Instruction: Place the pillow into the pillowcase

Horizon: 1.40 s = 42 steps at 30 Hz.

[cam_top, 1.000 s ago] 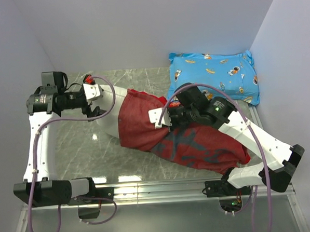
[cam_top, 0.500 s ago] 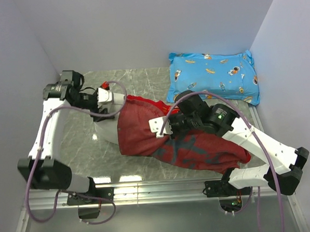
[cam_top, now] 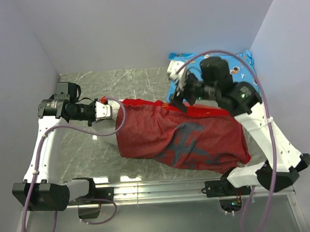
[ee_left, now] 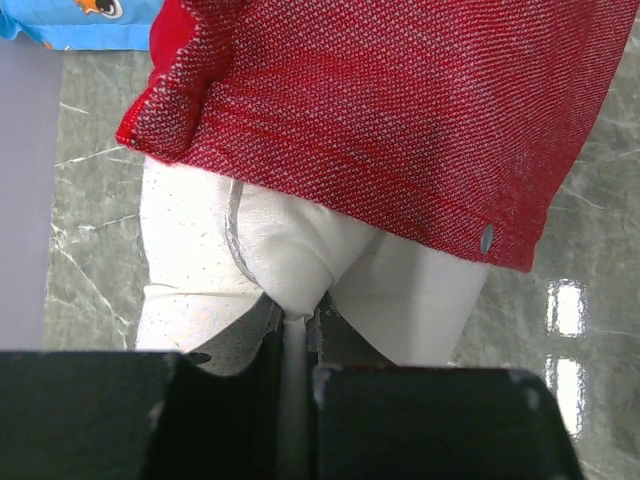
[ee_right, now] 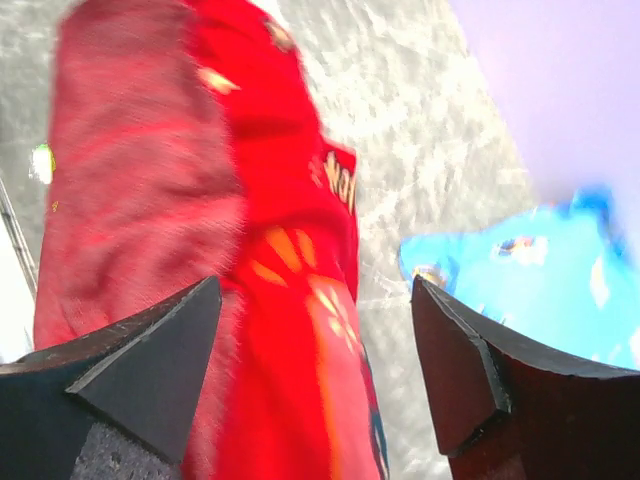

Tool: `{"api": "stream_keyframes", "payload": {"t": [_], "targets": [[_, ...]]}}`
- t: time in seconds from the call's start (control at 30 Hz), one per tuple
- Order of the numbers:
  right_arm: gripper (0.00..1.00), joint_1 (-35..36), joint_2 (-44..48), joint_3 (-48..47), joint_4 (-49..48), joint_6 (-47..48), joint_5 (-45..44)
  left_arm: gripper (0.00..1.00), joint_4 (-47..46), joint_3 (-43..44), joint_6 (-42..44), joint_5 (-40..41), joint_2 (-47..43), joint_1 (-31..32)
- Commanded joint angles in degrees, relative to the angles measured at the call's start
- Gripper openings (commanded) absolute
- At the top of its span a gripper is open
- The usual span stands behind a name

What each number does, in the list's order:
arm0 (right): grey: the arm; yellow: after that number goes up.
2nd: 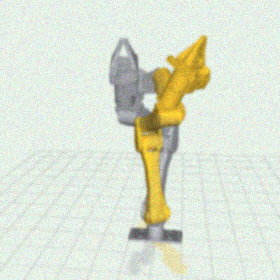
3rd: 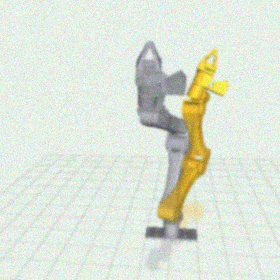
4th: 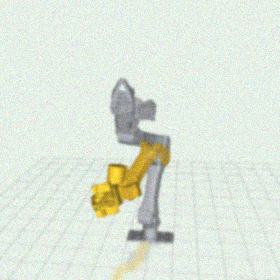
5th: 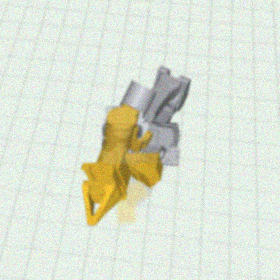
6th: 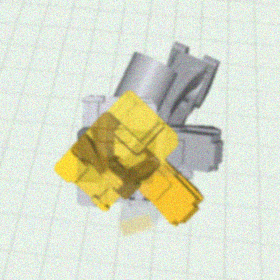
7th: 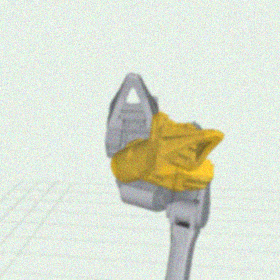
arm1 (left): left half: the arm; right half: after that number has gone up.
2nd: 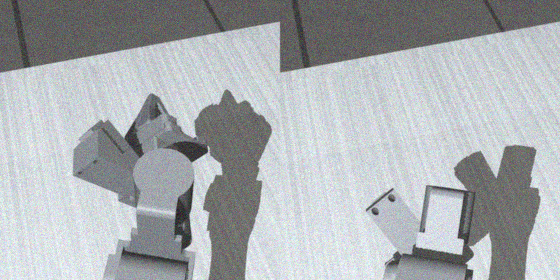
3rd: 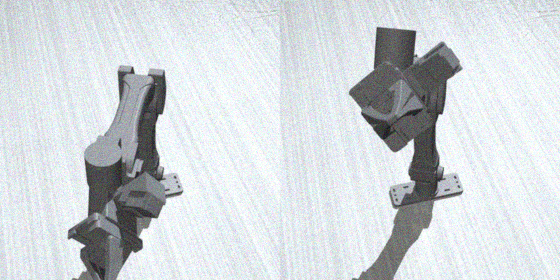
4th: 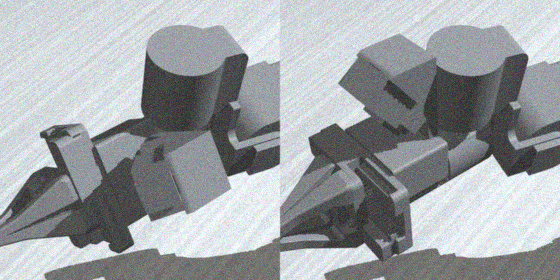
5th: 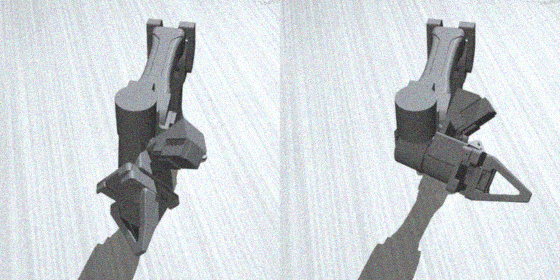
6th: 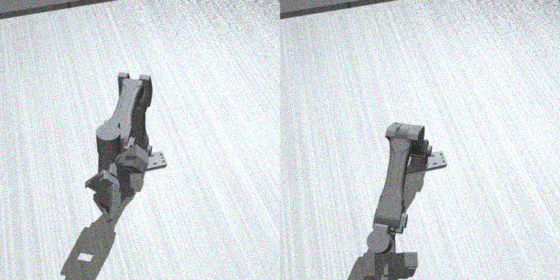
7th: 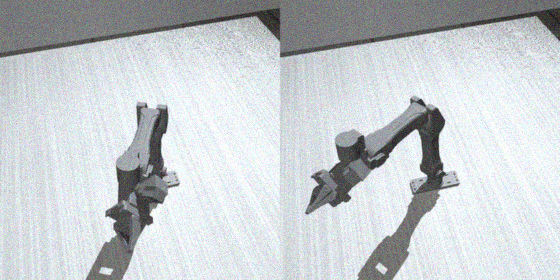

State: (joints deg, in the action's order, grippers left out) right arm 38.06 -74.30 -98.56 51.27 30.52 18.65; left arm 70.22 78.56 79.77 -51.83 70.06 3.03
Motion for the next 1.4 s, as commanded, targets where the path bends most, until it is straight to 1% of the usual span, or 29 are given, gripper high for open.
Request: {"api": "stream_keyframes", "payload": {"t": [0.0,0.03,0.07,0.13,0.23,0.33,0.47,0.53,0.57,0.67,0.9,1.03,1.1,1.23,1.3,1.37], "targets": [[0.83,-6.41,-3.48,-5.14,12.43,-6.45,6.82,0.04,-3.24,-1.40,0.21,0.95,-1.68,-0.13],[0.82,-7.64,-3.57,-5.93,14.63,-5.22,7.88,0.04,-3.07,-1.22,0.21,0.95,-1.60,-0.13],[0.81,-8.70,-3.13,-6.98,19.00,-2.60,8.50,0.04,-2.89,-1.13,0.04,0.77,-1.42,-0.21],[0.80,-8.89,-1.73,-6.91,24.03,-0.04,9.12,0.04,-3.33,-1.13,-0.66,0.42,-1.24,-0.30],[0.79,-8.80,2.05,-5.51,27.30,3.30,10.08,0.04,-4.21,-0.96,-1.37,-0.02,-0.46,-0.30],[0.77,-8.71,4.42,-3.84,28.71,4.10,9.30,0.04,-4.21,-0.17,-1.98,-0.55,0.34,-0.30],[0.73,-8.80,7.15,0.91,27.14,5.33,7.01,0.04,-4.38,0.10,-2.33,-0.99,0.95,-0.22],[0.68,-8.88,7.59,3.10,24.95,5.16,5.44,0.04,-4.30,0.10,-2.34,-0.99,0.69,-0.30],[0.63,-8.88,7.68,3.81,24.41,5.25,4.82,0.04,-4.47,0.01,-2.34,-0.90,0.60,-0.22],[0.58,-8.88,7.42,5.48,21.61,3.94,1.93,0.04,-4.82,-0.17,-2.42,-0.46,-0.01,-0.30],[0.57,-8.88,7.68,3.65,19.05,2.61,2.09,0.04,-3.24,-0.69,-1.37,-0.20,-0.71,-0.21],[0.57,-9.06,8.73,0.75,15.98,1.38,1.73,0.04,-3.42,-1.31,-1.02,-0.20,-0.89,-0.21],[0.57,-9.06,9.53,1.00,14.13,1.38,1.82,0.04,-3.42,-1.22,-0.93,-0.37,-0.63,-0.21],[0.54,-8.97,9.18,3.02,14.91,4.62,0.95,0.04,-3.77,-0.61,-1.19,-0.72,-0.10,-0.21],[0.52,-8.97,8.82,3.38,17.28,6.12,0.86,0.04,-3.77,-0.43,-1.19,-0.72,0.07,-0.21],[0.51,-8.97,9.17,4.43,19.82,9.54,0.86,0.04,-3.95,-0.43,-1.54,-0.72,0.16,-0.21]]}}
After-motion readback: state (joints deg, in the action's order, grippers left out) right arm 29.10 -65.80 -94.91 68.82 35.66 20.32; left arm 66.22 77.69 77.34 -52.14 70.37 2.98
